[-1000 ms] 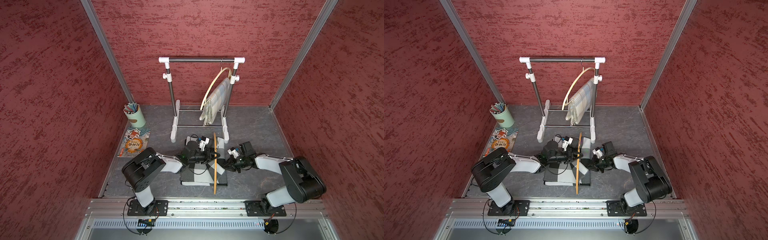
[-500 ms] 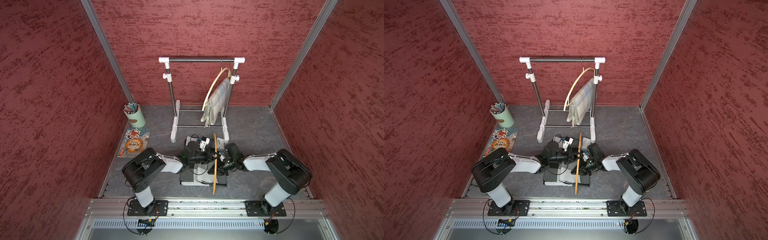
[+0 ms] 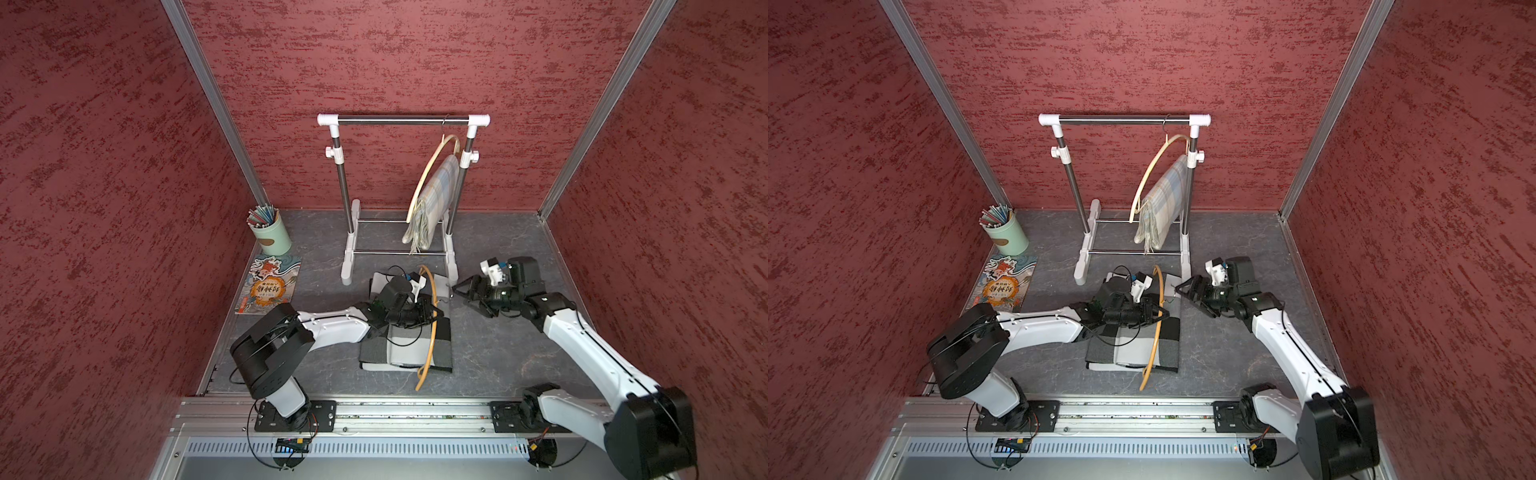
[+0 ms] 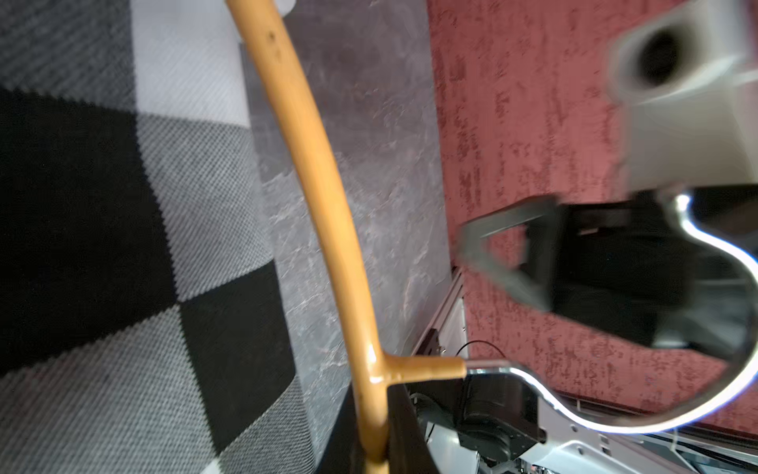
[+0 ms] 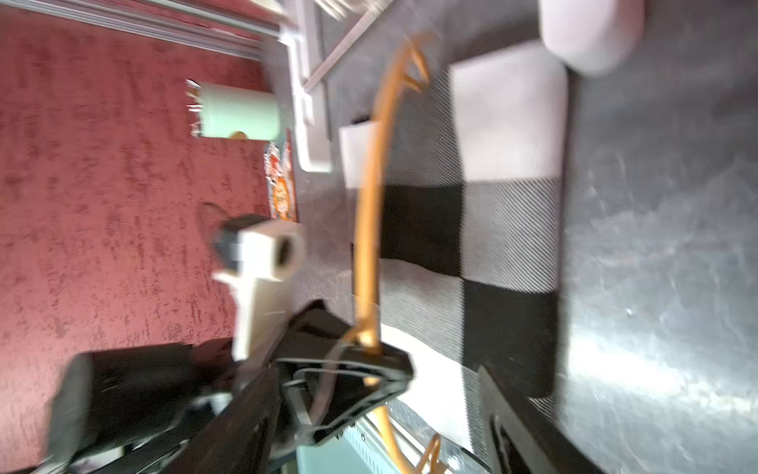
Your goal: Hang the scarf on the hanger
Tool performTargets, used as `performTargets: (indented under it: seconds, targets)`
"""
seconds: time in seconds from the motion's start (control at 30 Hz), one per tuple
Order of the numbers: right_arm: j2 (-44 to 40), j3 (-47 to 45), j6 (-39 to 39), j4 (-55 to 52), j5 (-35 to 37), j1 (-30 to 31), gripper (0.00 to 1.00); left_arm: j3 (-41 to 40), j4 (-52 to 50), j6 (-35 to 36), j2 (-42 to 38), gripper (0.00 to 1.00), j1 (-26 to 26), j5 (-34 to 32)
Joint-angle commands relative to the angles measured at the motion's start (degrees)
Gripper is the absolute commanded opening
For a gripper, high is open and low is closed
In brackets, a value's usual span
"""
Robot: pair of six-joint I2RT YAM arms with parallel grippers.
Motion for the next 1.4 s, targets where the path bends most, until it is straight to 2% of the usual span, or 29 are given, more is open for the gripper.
performTargets:
  seconds: [0.0, 0.1, 0.23, 0.33, 0.6, 0.73, 0.77, 0.9, 0.97, 1.0, 1.03, 1.13, 1.2, 1.27, 1.37]
  targets:
    - [-1.7, 3.7, -2.8, -7.6, 1.2, -0.1, 0.81, 0.3, -1.9, 1.3, 1.9, 0.0, -0.3, -0.1]
    - [0.6, 4.8, -3.5, -9.2, -0.2, 0.8, 0.8, 0.5, 0.1, 0.5, 3.5, 0.0, -0.6, 0.5]
    - [4.0, 4.7, -5.6, -12.8, 3.7, 2.9, 0.73, 1.0, 0.5, 0.4, 4.3, 0.0, -0.7, 0.9]
    - [6.4, 3.6, -5.6, -10.9, 2.8, 4.1, 0.66, 1.0, 0.6, 0.4, 4.6, 0.0, -0.7, 1.0]
    - [12.1, 6.0, -6.7, -11.2, 4.9, 7.3, 0.16, 1.3, 1.3, 0.1, 5.6, 0.0, -0.7, 1.5]
    - [13.3, 7.1, -7.4, -11.9, 5.1, 7.7, 0.0, 1.0, 2.2, 0.3, 5.4, 0.01, -0.6, 2.0]
    - [13.2, 7.3, -7.6, -12.1, 5.5, 7.8, 0.0, 0.9, 2.0, 0.5, 5.2, 0.08, -0.5, 2.1]
    - [13.1, 8.4, -8.0, -14.0, 6.8, 7.9, 0.0, 0.5, -1.3, 3.0, 2.1, 0.52, 0.4, 2.3]
    - [13.3, 8.7, -7.8, -14.9, 6.8, 7.9, 0.0, -0.6, -4.2, 3.9, -1.9, 0.68, 1.7, 2.4]
    - [13.4, 8.9, -7.8, -15.3, 6.9, 7.8, 0.0, -1.5, -5.8, 4.3, -4.4, 0.89, 2.9, 2.3]
    - [13.5, 9.0, -7.8, -15.8, 6.9, 7.8, 0.0, -2.2, -7.9, 4.8, -7.5, 0.98, 4.0, 2.1]
    - [13.7, 9.3, -8.0, -16.6, 7.4, 7.8, 0.0, -3.1, -18.9, 8.3, -16.0, 1.0, 8.8, -0.8]
    - [13.9, 9.5, -8.1, -17.0, 7.7, 7.9, 0.0, -3.0, -27.0, 10.7, -18.6, 1.0, 12.2, -3.0]
    - [14.0, 9.5, -8.0, -17.3, 7.7, 7.8, 0.0, -3.4, -30.2, 11.9, -17.9, 0.99, 14.9, -2.2]
    - [13.8, 9.7, -7.9, -17.5, 7.6, 7.9, 0.0, -2.6, -29.2, 13.5, -12.3, 0.87, 14.8, -1.2]
